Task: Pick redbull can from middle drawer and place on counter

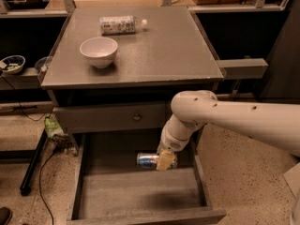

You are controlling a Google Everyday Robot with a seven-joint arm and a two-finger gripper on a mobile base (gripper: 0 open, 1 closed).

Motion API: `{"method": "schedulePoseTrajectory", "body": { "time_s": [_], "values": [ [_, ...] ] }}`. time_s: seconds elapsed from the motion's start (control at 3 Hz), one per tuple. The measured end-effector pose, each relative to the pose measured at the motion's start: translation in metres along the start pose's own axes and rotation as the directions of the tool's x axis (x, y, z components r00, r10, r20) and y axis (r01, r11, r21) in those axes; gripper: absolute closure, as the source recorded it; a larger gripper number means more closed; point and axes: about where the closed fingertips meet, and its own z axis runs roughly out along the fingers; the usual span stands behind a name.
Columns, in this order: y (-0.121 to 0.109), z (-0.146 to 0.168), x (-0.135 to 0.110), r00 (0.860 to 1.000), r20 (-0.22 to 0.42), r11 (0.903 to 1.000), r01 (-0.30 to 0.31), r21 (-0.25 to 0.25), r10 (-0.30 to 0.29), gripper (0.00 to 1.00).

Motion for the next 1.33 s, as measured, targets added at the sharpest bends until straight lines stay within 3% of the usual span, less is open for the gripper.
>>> {"method": "schedulePoseTrajectory", "body": {
  "time_s": [0.33, 0.67, 1.0, 1.33],
  "values": [
    [-0.001, 0.002, -0.001, 1.0, -0.01, 1.0, 0.004, -0.009, -0.004, 1.0],
    [-0.024, -0.026, 0.0, 0.999, -0.039, 0.9993, 0.027, 0.027, -0.025, 1.0],
    [-0.077, -0.113, -0.004, 0.995, -0.095, 0.9892, 0.055, 0.136, -0.042, 1.0],
    [-0.078, -0.114, -0.004, 0.995, -0.095, 0.9891, 0.054, 0.137, -0.042, 1.0]
  ]
}}
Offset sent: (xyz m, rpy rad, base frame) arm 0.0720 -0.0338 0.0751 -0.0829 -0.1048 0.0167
